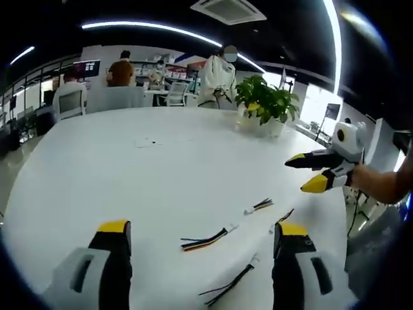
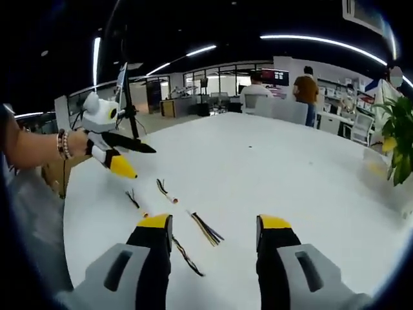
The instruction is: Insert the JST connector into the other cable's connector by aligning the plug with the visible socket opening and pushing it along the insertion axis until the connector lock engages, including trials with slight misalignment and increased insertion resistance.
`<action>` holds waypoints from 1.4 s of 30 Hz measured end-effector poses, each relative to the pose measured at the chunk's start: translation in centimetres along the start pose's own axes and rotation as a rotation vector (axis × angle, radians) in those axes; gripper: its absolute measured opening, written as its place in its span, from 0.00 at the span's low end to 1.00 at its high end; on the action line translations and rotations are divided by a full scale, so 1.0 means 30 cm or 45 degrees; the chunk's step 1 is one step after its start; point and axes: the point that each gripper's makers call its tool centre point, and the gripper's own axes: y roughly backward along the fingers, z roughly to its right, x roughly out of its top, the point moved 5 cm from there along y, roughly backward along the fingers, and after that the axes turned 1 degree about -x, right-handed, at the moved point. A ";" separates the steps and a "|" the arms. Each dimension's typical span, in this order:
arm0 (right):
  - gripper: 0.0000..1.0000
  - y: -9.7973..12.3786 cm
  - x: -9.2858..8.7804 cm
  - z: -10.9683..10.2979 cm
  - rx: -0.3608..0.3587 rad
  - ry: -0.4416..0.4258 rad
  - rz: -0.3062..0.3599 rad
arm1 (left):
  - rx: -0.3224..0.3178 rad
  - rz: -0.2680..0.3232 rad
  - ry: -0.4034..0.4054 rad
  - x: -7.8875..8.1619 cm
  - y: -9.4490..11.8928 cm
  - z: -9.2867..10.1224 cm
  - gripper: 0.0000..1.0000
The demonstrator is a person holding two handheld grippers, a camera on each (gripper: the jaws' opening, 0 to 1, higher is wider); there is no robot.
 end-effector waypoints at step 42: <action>0.36 -0.193 -0.048 -0.047 0.619 0.219 0.155 | -0.691 0.274 -0.124 0.002 -0.112 0.064 0.46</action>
